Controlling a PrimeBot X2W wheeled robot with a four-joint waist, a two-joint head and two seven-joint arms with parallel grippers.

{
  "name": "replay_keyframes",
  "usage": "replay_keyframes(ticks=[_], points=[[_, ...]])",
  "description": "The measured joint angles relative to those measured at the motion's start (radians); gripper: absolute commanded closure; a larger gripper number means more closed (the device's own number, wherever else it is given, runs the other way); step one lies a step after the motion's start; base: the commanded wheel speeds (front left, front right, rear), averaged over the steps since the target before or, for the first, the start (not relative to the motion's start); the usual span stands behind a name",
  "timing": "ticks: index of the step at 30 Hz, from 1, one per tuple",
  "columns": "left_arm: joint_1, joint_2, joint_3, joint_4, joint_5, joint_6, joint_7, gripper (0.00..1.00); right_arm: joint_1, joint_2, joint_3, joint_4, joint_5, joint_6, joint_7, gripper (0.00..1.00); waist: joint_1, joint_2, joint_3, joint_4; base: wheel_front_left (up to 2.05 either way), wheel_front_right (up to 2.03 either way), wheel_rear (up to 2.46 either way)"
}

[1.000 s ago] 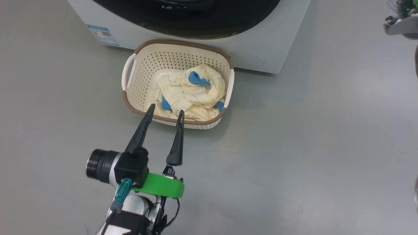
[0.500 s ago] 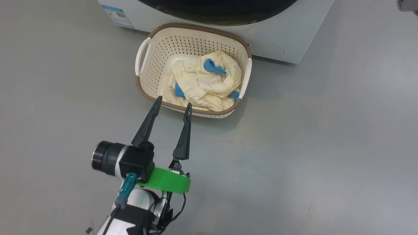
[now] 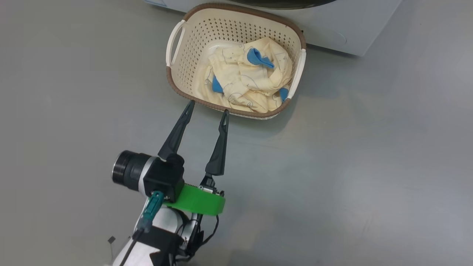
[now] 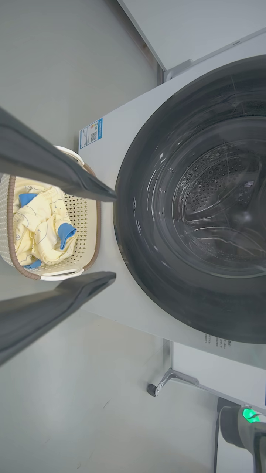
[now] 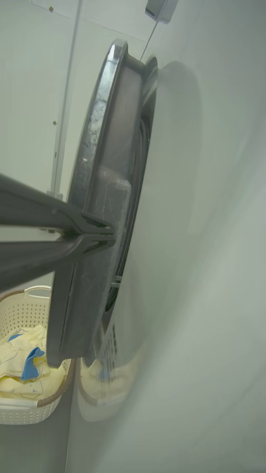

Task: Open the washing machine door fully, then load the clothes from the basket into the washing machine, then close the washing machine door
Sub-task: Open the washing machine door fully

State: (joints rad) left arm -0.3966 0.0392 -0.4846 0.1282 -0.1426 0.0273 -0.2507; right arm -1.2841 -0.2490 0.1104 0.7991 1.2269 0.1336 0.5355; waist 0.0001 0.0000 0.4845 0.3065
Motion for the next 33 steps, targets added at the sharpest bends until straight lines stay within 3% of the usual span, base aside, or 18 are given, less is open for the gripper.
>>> replay_keyframes(ticks=[17,33], points=[[-0.018,-0.003,-0.038,-0.011,-0.021,0.017,0.0,0.0,-0.089,0.0,-0.014,0.102,0.089,0.0,-0.005,1.0,-0.0001,0.0001,0.04,0.061,0.0,0.0,0.0],[-0.018,-0.003,-0.049,-0.015,-0.036,0.028,0.0,0.0,-0.136,0.0,-0.01,0.194,0.137,0.0,0.1,1.0,-0.0001,0.0001,0.039,0.071,0.0,0.0,0.0]])
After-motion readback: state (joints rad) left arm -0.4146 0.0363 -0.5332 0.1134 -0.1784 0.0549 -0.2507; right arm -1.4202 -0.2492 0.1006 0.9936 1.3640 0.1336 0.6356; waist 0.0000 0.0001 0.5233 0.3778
